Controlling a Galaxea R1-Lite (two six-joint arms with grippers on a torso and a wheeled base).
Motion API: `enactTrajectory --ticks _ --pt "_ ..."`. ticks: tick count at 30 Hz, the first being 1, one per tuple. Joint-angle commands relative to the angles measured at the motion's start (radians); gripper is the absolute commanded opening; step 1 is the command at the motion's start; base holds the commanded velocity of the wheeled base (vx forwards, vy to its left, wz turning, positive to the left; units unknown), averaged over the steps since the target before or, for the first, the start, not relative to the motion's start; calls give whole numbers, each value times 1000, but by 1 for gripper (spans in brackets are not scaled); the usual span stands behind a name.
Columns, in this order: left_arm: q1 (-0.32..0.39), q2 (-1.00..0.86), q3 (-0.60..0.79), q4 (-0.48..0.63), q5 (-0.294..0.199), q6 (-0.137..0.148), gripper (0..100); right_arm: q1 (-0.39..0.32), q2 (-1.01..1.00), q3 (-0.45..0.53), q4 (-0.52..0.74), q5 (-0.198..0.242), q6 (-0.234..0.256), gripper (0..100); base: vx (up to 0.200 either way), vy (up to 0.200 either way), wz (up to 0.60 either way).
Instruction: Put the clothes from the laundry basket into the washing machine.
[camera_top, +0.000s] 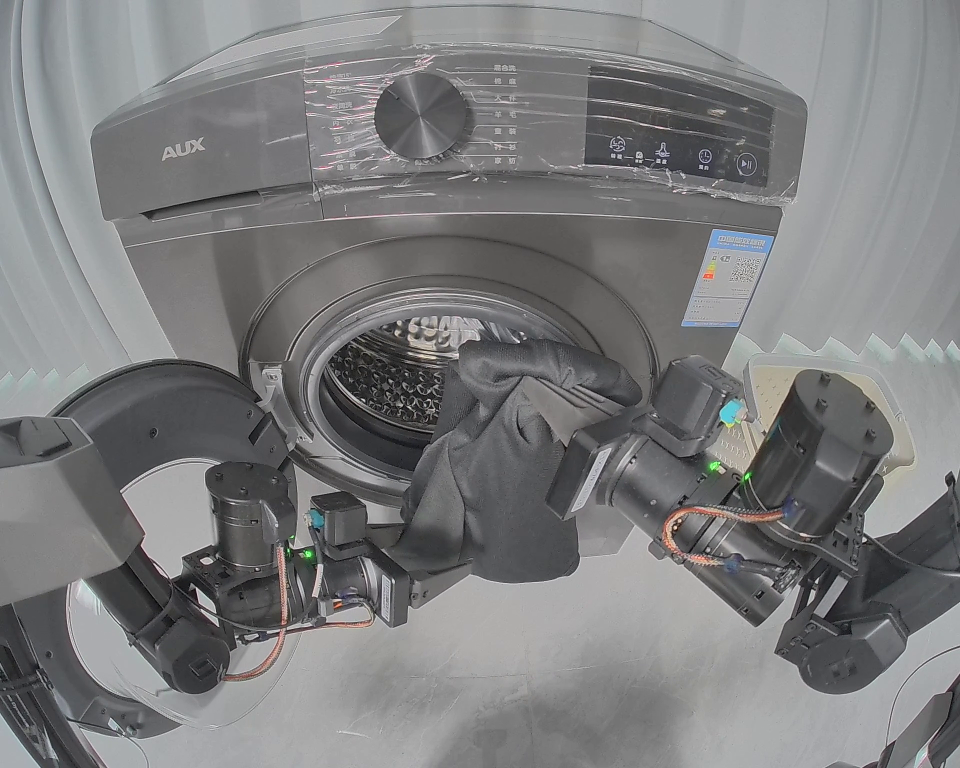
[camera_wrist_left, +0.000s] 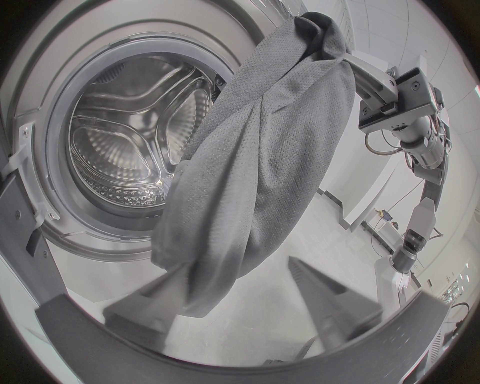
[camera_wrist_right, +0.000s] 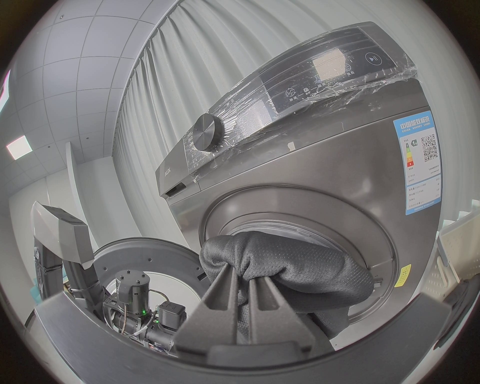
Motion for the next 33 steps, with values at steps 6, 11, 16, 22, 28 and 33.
enactTrajectory --ticks 6,11,16,22,28,33 --pt "-1 17 32 -61 1 -2 0 -3 2 -1 -1 0 0 0 0 0 0" --pt "-1 55 33 -110 -1 -13 0 -3 1 0 -1 -1 0 0 0 0 0" --pt "-1 93 47 -181 1 -19 0 -3 -1 0 -1 -1 0 0 0 0 0" --pt "-1 96 43 -192 2 -25 100 -3 -1 0 -5 -1 0 0 0 0 0" --pt "-1 99 35 -193 11 -29 100 0 1 0 -14 -1 -2 0 0 0 0" --pt "-1 122 32 -232 13 -31 100 1 -1 2 -14 -1 -2 0 0 0 0"
